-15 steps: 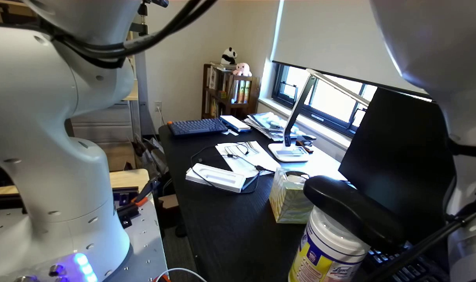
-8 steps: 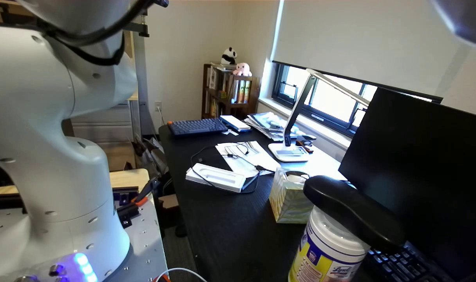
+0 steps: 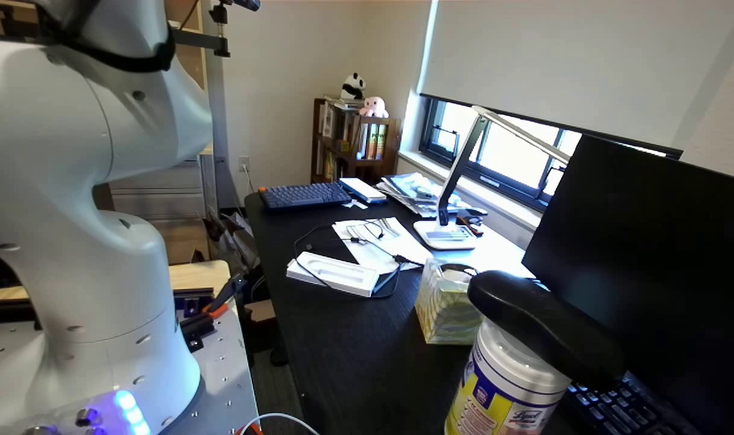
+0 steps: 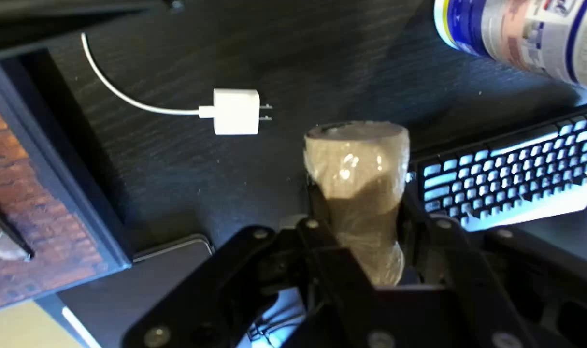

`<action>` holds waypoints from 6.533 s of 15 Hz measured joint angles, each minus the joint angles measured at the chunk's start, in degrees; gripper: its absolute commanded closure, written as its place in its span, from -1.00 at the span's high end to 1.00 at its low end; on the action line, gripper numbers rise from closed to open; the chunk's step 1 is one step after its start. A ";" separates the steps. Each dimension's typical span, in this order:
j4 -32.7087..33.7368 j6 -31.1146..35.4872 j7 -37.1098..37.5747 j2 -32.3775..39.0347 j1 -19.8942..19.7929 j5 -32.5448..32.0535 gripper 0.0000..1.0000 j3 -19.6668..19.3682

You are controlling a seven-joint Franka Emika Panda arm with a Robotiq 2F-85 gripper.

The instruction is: Pick the object next to the bottle and place it on top of the tissue box

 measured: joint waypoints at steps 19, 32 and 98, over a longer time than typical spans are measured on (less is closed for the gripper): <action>-29.94 6.08 0.76 -34.37 27.36 -6.00 -0.25 -6.79; -31.52 3.71 14.47 -48.51 38.80 -29.07 -0.75 0.02; -27.25 21.27 50.17 -11.55 50.63 -35.18 -0.75 5.55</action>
